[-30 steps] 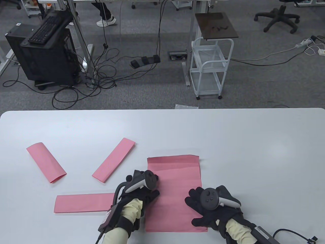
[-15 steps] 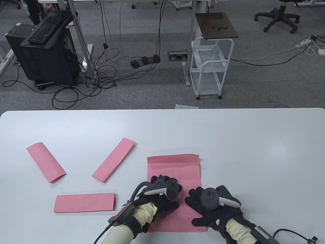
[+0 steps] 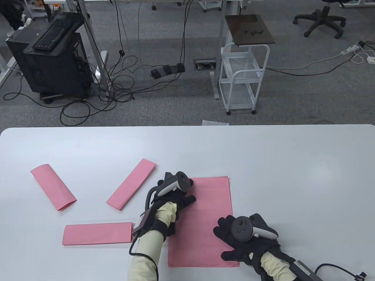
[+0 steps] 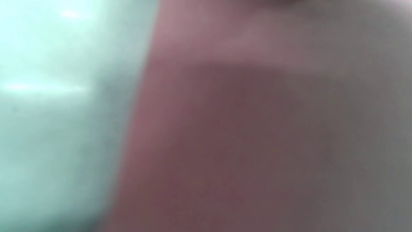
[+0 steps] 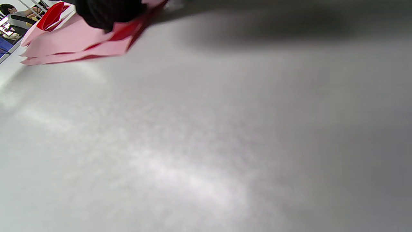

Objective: Unfold complexly folded papers and stack

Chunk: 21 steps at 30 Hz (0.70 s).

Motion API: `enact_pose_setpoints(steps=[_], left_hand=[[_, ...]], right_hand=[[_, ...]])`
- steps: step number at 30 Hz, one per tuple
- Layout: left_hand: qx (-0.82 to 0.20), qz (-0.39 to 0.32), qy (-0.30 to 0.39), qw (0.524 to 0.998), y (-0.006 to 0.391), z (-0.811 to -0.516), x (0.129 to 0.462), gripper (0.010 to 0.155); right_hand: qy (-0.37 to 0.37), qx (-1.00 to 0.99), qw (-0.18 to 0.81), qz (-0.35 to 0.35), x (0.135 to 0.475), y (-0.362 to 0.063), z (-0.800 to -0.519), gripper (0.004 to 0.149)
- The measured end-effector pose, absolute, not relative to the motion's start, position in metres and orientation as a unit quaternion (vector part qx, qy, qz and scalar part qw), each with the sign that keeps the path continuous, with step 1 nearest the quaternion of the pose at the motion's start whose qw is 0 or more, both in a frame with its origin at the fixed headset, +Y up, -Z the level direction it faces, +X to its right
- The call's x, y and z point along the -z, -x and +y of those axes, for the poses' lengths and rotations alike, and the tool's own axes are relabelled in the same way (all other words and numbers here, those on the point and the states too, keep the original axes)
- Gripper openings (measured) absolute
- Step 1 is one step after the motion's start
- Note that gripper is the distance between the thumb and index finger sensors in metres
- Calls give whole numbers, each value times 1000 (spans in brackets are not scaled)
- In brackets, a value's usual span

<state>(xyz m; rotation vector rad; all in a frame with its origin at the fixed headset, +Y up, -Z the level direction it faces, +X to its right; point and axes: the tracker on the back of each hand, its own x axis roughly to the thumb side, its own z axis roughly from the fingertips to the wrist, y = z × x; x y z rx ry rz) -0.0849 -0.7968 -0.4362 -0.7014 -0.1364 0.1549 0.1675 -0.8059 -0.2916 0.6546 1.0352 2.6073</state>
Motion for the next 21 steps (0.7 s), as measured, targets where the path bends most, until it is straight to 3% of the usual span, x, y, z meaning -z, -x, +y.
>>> enact_pose_setpoints(steps=[7,12,16,21], left_hand=[[-86,-75,332,937,83,-785,436,66],[-56,-123,225,965,96,-754,417,72],[-47,-144,210,966,133,-725,391,70],[-62,-111,249,960,209,-706,356,69]], right_hand=[[-222,-898,139,354,291,-167,-806,74],[-225,-892,190,343,291,-170,-799,67],[-215,-894,241,310,294,-175,-784,65],[-212,-908,250,261,291,-179,-760,65]])
